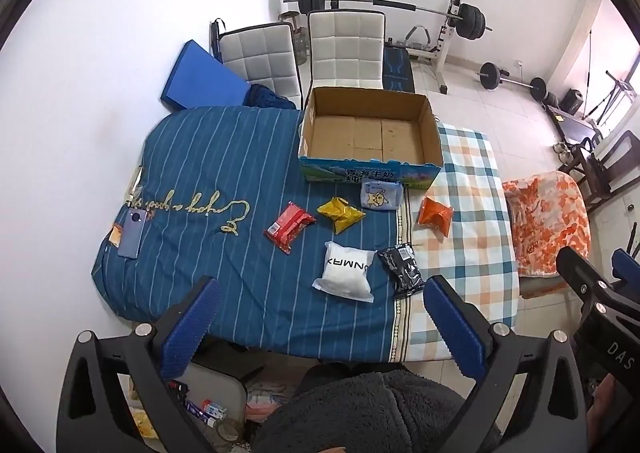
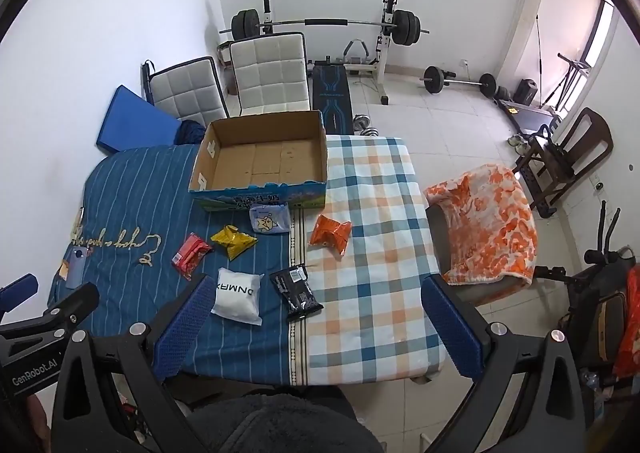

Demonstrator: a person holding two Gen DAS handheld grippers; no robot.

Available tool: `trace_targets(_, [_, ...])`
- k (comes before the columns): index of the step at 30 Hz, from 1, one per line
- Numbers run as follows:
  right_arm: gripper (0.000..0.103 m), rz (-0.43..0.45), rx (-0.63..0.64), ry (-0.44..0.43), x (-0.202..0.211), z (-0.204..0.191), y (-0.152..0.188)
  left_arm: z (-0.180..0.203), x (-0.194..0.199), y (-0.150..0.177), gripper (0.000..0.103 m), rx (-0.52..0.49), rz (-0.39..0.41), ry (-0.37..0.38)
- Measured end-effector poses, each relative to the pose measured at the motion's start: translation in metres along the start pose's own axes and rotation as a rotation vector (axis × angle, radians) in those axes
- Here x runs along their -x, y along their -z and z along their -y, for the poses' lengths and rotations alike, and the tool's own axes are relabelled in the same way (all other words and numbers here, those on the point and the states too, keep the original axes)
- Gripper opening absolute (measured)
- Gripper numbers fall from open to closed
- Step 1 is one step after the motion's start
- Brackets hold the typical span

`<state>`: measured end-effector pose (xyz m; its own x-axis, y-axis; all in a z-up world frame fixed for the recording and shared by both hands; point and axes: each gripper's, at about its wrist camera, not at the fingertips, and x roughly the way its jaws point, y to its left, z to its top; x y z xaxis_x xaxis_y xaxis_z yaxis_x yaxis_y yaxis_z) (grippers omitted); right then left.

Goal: Organize snacks

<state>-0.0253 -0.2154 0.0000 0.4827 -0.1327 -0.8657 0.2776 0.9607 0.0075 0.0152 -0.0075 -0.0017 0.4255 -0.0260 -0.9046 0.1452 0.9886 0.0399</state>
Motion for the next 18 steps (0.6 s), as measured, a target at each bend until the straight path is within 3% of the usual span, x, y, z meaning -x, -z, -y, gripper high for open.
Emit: trace_targets(18, [0.103,0.019,-0.014,0.011,0.0061,0.0025,-0.0061,0.0044,0.0041,-0.0062,0.103,-0.005,0.014,0.002])
